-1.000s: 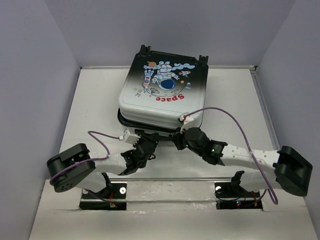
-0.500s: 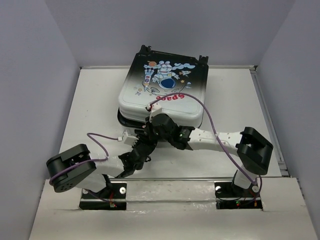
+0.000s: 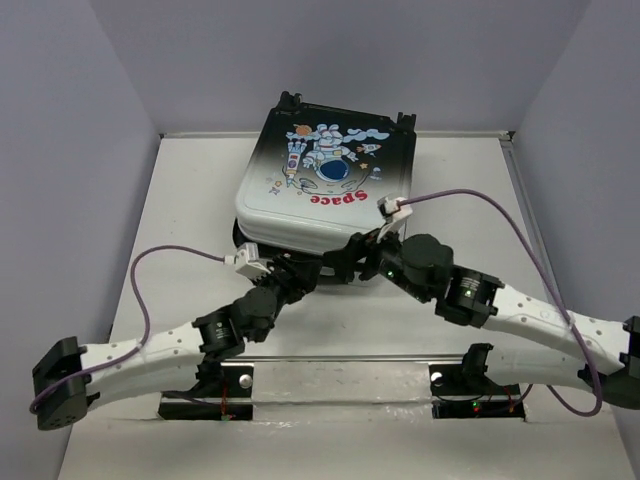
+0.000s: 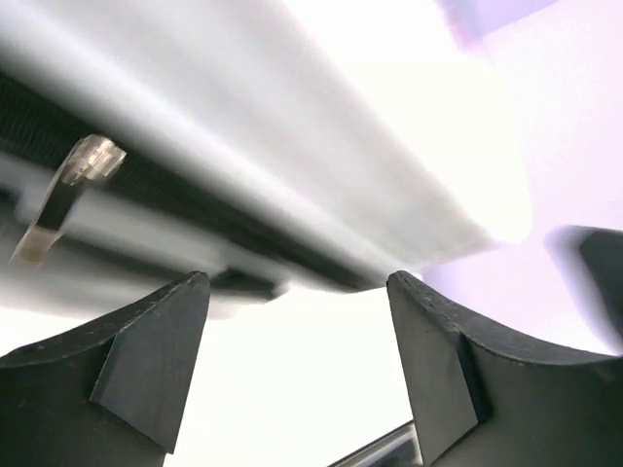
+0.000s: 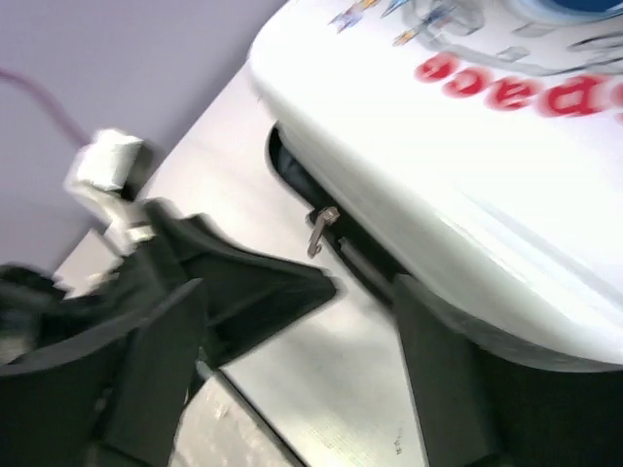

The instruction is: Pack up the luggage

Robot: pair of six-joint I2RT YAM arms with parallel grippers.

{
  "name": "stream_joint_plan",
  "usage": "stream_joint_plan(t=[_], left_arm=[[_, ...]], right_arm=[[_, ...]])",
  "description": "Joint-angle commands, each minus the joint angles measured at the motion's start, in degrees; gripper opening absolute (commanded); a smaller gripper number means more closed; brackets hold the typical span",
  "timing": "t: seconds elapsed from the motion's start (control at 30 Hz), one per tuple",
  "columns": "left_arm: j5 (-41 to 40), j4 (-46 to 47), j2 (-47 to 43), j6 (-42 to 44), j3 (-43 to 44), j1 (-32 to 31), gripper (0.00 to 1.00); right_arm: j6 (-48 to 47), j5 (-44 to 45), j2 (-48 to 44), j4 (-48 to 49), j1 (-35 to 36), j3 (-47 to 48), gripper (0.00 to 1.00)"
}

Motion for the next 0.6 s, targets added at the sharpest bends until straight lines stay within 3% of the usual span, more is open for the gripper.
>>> stream_joint_plan(t=[0.0, 0.07, 0.1, 0.2, 0.23, 0.27, 0.33, 0.37, 0.5, 0.57], left_arm=[[-9.9, -16.8, -11.5, 15.6, 11.9, -1.0, 0.86], [-11.7, -18.9, -12.3, 20.9, 19.3, -0.8, 0.87], [-12.0, -20.6, -11.0, 22.6, 22.2, -0.4, 0.88], [-6.9, -23.5, -3.8, 28.1, 33.5, 6.5, 0.9], [-3.2, -23.3, -1.6, 29.3, 37.6, 14.0, 0.9], [7.7, -23.3, 0.9, 29.7, 39.5, 19.1, 0.9], [20.4, -21.6, 7.8, 27.4, 42.1, 29.9, 0.89], [30.2, -20.5, 10.1, 26.2, 43.5, 39.8, 0.89], [37.7, -16.6, 18.2, 20.2, 45.1, 55.7, 0.88], [40.1, -16.6, 23.7, 18.5, 46.7, 60.2, 0.89]], right_arm=[[-1.2, 8.7, -3.9, -7.2, -9.5, 1.7, 0.51], [-0.3, 5.7, -4.9, -7.2, -16.8, 1.4, 0.15], [-0.2, 4.1, -5.1, -7.1, -23.6, 1.3, 0.07], [-0.8, 1.5, -3.7, -6.9, -34.2, 1.5, 0.07], [-0.8, 0.4, -1.3, -6.9, -36.5, 2.0, 0.07], [-0.5, -0.7, -0.1, -6.7, -38.5, 2.2, 0.07], [0.4, -2.7, 2.1, -5.6, -43.1, 1.9, 0.07], [0.7, -3.4, 4.0, -5.3, -44.6, 1.8, 0.07], [1.6, -9.5, 9.1, -2.6, -49.8, 1.3, 0.07], [1.8, -11.3, 12.0, -1.9, -50.4, 2.3, 0.07]])
